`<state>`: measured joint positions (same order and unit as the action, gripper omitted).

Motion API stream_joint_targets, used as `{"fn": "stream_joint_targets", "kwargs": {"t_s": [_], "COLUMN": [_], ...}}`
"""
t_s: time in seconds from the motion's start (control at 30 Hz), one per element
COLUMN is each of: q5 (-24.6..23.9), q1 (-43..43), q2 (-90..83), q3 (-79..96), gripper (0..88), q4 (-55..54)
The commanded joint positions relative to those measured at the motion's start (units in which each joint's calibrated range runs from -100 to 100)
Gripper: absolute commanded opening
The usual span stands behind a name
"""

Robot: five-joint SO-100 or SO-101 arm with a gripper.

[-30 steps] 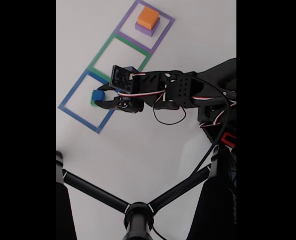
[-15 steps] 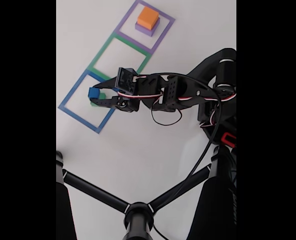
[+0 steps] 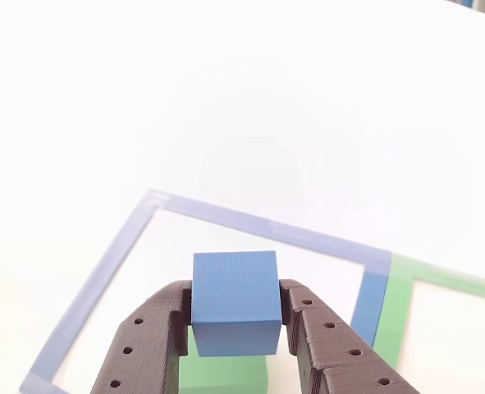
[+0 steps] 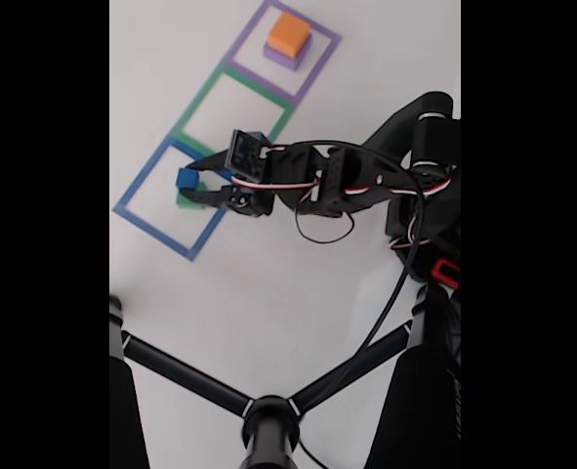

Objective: Tower of hanoi

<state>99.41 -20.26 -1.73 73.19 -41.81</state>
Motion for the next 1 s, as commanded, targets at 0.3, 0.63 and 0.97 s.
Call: {"fn": "stream_joint_targets", "kwargs": {"t_s": [0.3, 0.63, 0.97], "q5": [0.59, 0.59, 0.59], "q1": [-1.02, -0.54, -1.31], "q2": [3.63, 5.73, 6.62], "q3": [0.35, 0.26, -1.38], "gripper": [4.0, 5.1, 4.8], "q4": [-5.23, -7.42, -7.26]}}
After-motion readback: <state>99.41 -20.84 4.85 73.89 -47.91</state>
